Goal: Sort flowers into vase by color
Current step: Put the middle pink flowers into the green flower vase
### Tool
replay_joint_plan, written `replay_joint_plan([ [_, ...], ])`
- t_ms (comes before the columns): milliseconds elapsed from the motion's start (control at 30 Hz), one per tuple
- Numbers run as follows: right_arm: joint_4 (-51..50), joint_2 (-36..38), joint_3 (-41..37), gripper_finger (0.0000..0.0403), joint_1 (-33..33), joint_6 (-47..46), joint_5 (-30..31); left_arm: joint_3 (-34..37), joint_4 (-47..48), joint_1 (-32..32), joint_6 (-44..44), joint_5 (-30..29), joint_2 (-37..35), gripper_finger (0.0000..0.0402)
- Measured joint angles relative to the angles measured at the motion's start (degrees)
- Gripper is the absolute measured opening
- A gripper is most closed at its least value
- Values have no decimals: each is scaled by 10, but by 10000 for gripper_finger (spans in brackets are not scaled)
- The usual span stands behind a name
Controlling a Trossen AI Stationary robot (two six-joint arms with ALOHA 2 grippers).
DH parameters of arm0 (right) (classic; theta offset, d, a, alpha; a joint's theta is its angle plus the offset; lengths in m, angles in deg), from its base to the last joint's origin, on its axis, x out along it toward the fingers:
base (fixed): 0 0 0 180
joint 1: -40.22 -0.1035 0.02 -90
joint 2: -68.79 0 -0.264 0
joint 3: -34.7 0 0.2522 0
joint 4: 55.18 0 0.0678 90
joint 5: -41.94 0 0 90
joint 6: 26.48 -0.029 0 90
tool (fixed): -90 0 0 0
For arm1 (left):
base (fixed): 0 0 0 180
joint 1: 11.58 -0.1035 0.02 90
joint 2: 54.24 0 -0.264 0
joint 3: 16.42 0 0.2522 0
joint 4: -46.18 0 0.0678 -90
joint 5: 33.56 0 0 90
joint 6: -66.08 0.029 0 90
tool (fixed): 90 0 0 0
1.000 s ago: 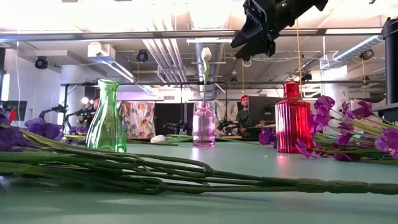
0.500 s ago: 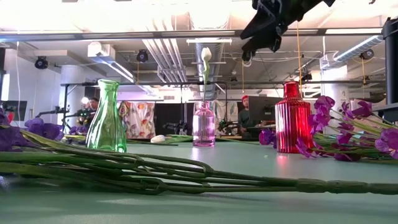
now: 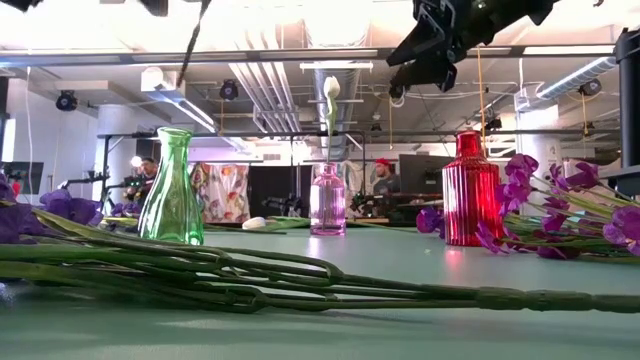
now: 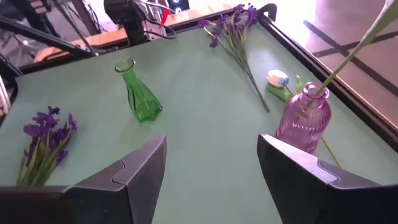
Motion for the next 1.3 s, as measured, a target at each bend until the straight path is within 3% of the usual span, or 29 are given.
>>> replay_joint_plan([
  [267,9,0,-6,244,0,-16,0,149,-169,-6,56,-1,-20,0],
  [467,11,0,-6,244,0,-25,1,215,-299,-7,79,-1,-20,0],
  [933,28,0,-6,244,0,-25,1,240,-312,-6,22,-2,5,0],
  [1300,28,0,-6,244,0,-27,1,240,-299,-7,-38,-76,4,0],
])
